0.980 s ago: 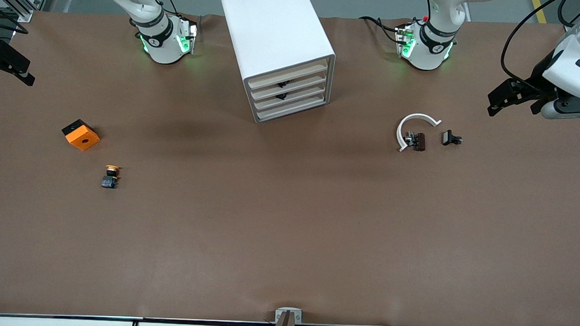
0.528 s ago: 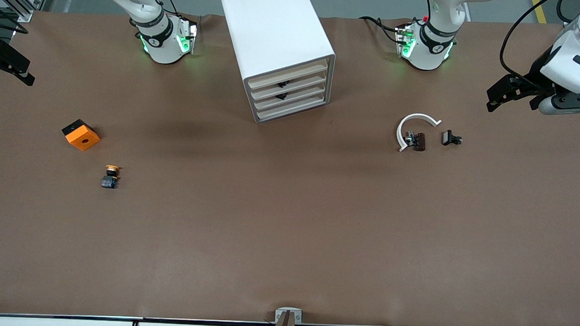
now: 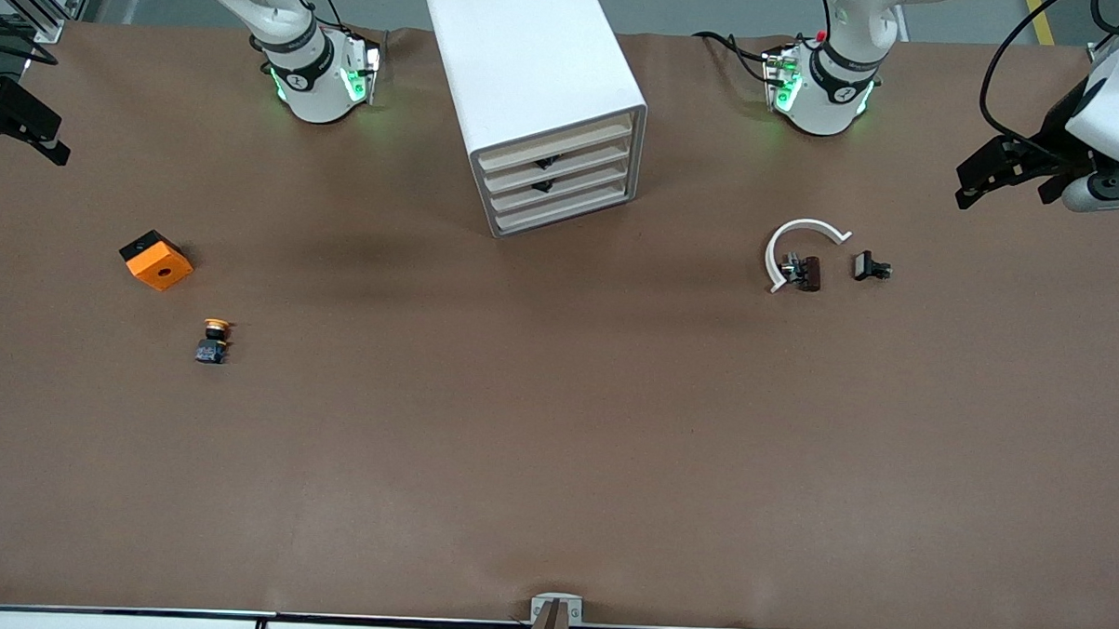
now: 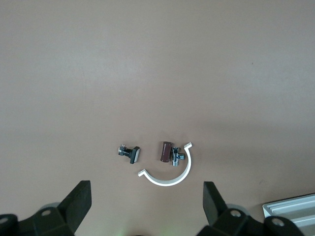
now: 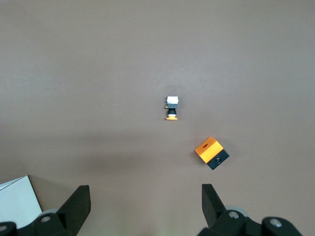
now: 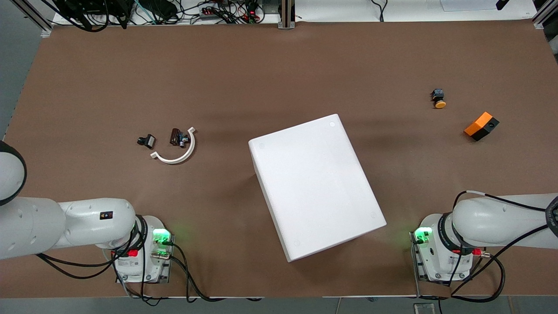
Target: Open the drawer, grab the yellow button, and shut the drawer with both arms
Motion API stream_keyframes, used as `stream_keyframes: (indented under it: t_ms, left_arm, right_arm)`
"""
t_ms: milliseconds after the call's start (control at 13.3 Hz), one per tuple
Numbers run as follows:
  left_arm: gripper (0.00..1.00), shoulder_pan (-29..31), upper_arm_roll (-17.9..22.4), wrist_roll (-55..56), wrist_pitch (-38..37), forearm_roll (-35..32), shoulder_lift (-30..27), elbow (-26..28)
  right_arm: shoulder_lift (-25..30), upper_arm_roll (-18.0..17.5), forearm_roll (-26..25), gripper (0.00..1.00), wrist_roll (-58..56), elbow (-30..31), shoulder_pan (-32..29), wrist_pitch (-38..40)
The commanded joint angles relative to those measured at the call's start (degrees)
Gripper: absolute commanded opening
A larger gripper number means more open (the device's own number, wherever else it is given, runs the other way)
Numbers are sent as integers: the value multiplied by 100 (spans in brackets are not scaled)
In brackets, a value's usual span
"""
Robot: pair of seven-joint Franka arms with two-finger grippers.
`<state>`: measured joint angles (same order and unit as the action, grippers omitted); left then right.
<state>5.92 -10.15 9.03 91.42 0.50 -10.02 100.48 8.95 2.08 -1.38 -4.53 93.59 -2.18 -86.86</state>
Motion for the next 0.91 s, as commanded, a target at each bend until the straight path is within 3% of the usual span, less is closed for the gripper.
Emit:
stream_keyframes:
  t_ms: [0, 830]
  left_arm:
    - [100, 41, -22, -68, -36, -85, 254, -379]
    - [100, 41, -22, -402, -239, -94, 264, -389]
  right_arm:
    - [36, 3, -3, 100, 22, -43, 16, 55]
    - [36, 3, 6, 100, 22, -43, 16, 37]
